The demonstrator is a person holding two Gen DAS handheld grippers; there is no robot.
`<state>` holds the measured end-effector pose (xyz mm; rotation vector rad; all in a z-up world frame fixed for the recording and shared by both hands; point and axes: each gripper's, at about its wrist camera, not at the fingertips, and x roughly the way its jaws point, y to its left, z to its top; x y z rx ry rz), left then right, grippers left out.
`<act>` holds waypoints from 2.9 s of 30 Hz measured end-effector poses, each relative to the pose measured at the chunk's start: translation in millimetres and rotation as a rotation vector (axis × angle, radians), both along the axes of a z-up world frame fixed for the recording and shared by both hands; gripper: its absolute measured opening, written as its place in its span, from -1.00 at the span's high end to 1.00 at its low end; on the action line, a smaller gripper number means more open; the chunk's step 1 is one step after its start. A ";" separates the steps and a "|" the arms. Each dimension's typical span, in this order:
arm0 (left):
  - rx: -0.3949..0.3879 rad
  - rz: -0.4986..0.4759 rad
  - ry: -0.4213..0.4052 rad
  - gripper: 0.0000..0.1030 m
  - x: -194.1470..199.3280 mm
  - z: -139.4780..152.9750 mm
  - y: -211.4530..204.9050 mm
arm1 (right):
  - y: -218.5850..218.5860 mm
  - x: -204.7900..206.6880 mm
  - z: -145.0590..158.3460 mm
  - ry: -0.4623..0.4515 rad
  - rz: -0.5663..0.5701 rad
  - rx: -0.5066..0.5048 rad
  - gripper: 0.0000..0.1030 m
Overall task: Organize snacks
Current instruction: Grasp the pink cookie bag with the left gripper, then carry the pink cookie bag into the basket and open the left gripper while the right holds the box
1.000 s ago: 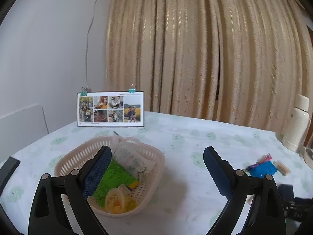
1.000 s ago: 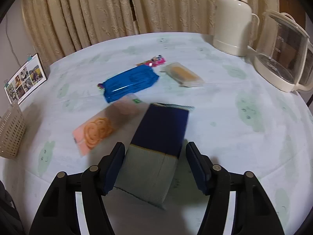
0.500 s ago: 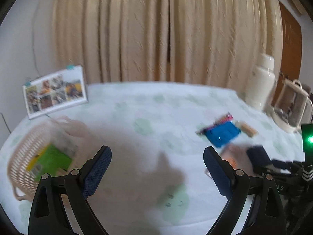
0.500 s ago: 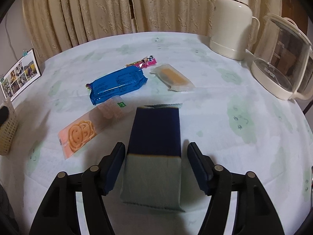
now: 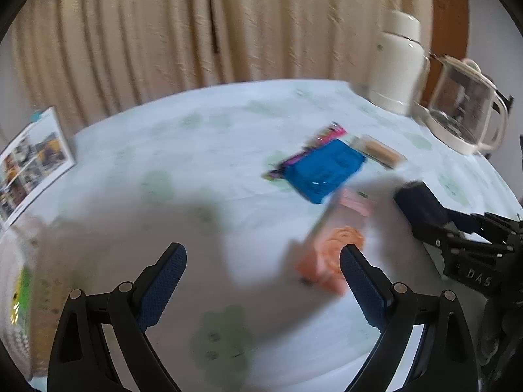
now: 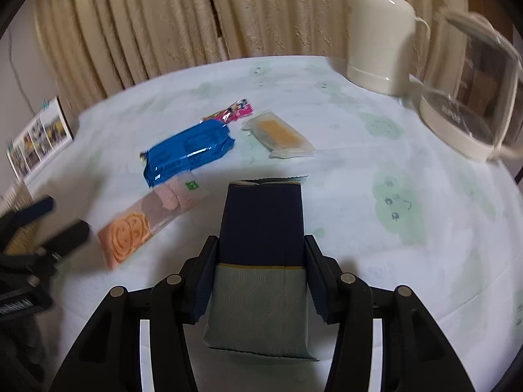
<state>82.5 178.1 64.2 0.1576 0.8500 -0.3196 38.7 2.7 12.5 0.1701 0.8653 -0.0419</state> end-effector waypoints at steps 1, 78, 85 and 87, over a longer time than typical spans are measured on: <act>-0.003 -0.021 0.013 -0.84 2.3 -1.8 -4.3 | -3.7 -0.2 -0.2 -0.003 -0.005 0.021 0.09; -0.147 0.370 -0.199 0.31 -22.5 48.7 97.5 | -9.3 -12.7 9.3 -0.102 0.085 0.251 0.11; -0.130 0.518 -0.266 0.31 -32.9 59.1 145.7 | -8.0 -13.0 8.8 -0.104 0.080 0.237 0.11; -0.126 0.558 -0.275 0.31 -34.3 60.2 160.1 | -7.4 -13.1 8.9 -0.104 0.079 0.231 0.11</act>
